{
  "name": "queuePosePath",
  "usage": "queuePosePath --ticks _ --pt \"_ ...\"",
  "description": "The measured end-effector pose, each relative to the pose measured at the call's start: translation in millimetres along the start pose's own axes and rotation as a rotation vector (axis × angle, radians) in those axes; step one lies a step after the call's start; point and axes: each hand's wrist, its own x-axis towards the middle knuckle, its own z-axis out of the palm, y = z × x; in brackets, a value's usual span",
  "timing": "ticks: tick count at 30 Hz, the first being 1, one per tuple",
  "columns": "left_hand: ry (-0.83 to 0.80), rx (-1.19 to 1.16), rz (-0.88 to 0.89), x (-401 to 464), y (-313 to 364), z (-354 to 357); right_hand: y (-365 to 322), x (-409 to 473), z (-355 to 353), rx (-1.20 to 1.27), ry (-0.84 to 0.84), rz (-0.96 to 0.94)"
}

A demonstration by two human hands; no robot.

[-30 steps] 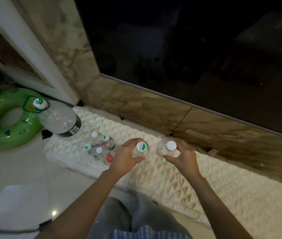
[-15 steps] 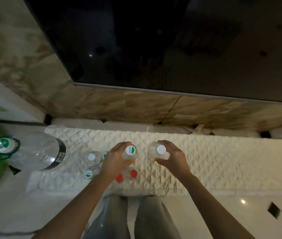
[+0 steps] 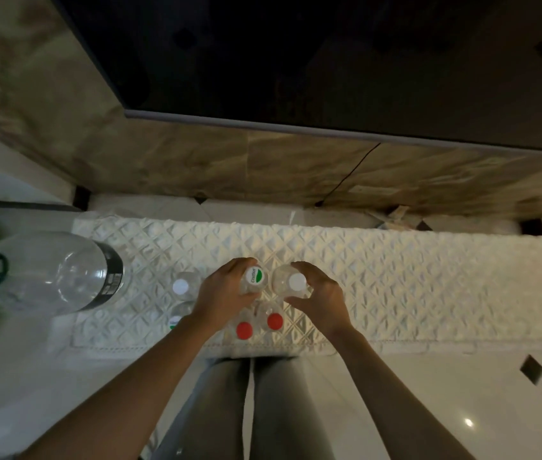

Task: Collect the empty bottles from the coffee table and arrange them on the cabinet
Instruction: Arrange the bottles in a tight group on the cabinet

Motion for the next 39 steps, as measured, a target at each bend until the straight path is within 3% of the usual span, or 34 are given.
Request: queuePosePath --ticks 11,22,27,39 --pt "-0.11 0.127 -0.03 11.1 -16.9 20.1 21.9 31.4 29.1 -0.032 -0.114 -0.063" --pt "-0.093 0.385 0.09 23.1 -31.2 31.0 49.1 47.8 56.4 -0.043 -0.183 -0.05" --pt "-0.185 0.334 -0.03 30.0 -34.9 34.8 54.9 50.0 65.3 -0.033 -0.173 -0.01" --pt "-0.312 0.219 0.009 38.3 -44.9 30.5 52.9 45.8 71.2 -0.042 -0.146 -0.026"
